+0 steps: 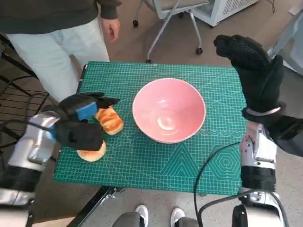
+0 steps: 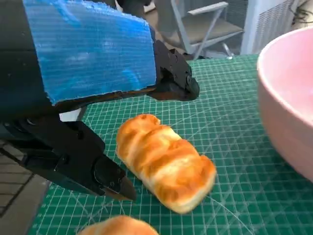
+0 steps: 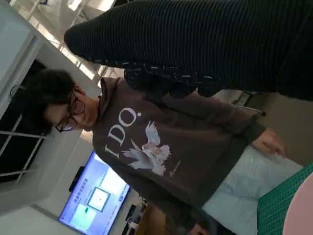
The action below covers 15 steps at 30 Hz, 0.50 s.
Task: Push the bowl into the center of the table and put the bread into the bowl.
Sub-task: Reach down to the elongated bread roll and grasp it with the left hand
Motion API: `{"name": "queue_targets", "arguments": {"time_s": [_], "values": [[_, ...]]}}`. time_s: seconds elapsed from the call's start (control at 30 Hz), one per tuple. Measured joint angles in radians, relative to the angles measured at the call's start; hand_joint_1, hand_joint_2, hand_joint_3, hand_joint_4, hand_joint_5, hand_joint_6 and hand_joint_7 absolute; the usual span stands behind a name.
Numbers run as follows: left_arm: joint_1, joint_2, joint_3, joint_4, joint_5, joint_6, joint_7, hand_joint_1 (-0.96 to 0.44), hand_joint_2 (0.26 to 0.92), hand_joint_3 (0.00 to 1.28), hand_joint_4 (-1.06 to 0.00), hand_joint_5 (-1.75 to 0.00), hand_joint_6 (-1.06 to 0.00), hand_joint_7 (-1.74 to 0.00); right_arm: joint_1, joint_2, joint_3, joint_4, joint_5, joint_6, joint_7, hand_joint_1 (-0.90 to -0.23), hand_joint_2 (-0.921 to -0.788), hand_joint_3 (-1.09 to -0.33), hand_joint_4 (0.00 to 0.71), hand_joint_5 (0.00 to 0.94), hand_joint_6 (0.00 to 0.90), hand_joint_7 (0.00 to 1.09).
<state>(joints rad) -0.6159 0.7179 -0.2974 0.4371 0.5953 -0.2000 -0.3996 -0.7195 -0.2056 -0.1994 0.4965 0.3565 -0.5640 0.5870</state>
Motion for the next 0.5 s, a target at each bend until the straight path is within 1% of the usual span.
{"name": "queue_targets", "arguments": {"time_s": [0.23, 0.5], "values": [[-0.058, -0.044, -0.038, 0.117, 0.039, -0.029, 0.056, 0.07, 0.770, 0.02, -0.37, -0.01, -0.46, -0.01, 0.000, -0.001, -0.002, 0.001, 0.002, 0.005, 0.005, -0.656, -0.921, -0.715, 0.149, 0.002, -0.001, 0.55], [-0.137, -0.089, -0.097, 0.262, 0.107, -0.083, 0.162, 0.08, 0.816, 0.03, -0.44, -0.02, -0.53, -0.03, 0.001, 0.001, -0.001, -0.001, 0.002, 0.009, 0.005, -0.666, -0.921, -0.715, 0.149, 0.002, -0.001, 0.55]]}}
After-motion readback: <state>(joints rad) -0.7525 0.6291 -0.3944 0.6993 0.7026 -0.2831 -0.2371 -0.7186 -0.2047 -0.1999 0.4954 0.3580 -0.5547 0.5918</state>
